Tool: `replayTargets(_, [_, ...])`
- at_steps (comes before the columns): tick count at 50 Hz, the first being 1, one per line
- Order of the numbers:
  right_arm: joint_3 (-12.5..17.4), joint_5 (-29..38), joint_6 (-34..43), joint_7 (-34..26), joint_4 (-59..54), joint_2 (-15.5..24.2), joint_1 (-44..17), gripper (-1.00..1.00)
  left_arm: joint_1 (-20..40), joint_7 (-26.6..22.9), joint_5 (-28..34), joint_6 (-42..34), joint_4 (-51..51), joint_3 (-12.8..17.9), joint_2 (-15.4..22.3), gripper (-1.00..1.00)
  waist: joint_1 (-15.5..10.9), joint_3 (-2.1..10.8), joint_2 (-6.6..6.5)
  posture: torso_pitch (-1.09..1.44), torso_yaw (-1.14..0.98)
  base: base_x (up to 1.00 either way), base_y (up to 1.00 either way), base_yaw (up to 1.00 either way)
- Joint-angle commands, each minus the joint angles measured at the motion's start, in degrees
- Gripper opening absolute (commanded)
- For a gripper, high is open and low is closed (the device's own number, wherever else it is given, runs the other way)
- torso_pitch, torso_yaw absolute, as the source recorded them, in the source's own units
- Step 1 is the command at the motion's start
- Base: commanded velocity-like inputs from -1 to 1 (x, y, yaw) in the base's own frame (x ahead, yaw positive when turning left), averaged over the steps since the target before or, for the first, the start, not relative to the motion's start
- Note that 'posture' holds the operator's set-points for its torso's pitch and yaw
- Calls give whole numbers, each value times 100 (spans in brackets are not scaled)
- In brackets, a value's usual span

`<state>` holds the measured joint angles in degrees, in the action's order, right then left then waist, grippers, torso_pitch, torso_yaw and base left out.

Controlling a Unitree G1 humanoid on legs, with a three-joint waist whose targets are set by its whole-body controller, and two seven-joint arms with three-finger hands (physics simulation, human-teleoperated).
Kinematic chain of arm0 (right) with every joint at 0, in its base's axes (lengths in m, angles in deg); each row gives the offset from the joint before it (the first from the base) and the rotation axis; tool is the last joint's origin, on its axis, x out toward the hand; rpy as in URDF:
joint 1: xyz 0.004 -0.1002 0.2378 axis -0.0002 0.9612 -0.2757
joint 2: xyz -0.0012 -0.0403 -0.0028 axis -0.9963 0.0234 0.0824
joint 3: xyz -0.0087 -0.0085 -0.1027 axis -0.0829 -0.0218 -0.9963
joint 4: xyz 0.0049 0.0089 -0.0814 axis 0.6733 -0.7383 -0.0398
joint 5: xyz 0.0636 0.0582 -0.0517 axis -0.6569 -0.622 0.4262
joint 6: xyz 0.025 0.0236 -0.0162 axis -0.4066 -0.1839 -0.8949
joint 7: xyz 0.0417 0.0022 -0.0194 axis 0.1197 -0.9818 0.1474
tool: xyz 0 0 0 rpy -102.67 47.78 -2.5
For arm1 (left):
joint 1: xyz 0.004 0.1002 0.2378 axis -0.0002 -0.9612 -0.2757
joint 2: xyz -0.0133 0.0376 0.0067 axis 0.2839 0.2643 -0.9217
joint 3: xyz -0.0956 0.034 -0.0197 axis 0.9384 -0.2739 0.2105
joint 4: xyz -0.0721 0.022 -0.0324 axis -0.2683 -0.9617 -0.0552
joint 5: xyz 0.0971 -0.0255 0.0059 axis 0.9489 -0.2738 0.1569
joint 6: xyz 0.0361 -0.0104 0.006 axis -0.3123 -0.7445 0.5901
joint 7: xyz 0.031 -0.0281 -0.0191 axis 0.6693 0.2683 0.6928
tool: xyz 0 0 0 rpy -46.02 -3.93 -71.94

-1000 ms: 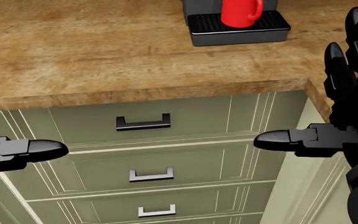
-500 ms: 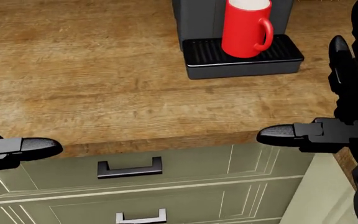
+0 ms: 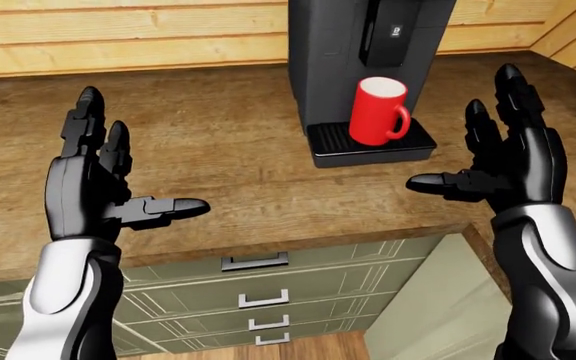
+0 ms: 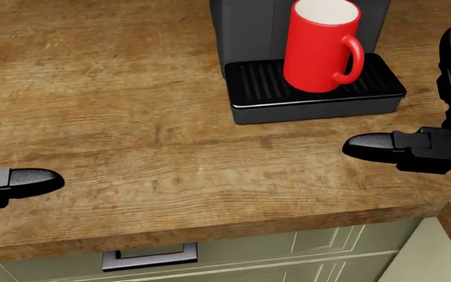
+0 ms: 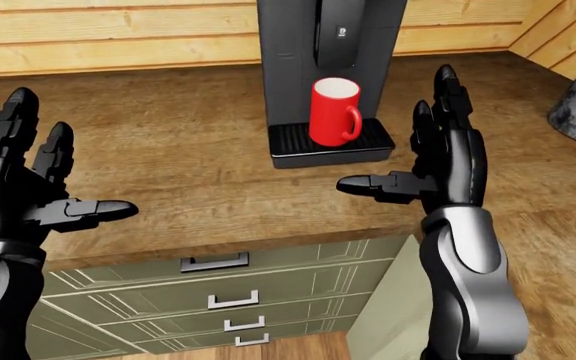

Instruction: Pick the mug from under the coffee machine dispenser and place it on the counter.

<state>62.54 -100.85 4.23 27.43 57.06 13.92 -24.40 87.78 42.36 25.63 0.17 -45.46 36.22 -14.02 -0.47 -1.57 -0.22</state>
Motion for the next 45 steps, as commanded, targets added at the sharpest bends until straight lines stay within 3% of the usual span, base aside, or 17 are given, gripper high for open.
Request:
replayTargets(1, [19,-48,-188,44,152,83,-150,100,96,17,6,146,159,59,61,100,-4,121,25,0,0,0,0,0])
replayTargets(16, [-75,-101,-295,152,-684,205,-513,100,159,57,-26,62,208,64,83,100,33,70,29,0,0,0,0,0])
replayTargets(28, [-116,-315,-71,751,-1318,335,-911,100,159,77,-73,42,238,74,97,100,-8,44,42,0,0,0,0,0])
replayTargets(39, [-523,511,-247,936,-1610,222,-1292,100,128,70,-60,44,269,69,79,100,-27,49,35,0,0,0,0,0])
replayTargets(45, [-590,818,-300,987,-1737,140,-1496,100,121,63,-65,44,276,85,80,100,-26,62,17,0,0,0,0,0])
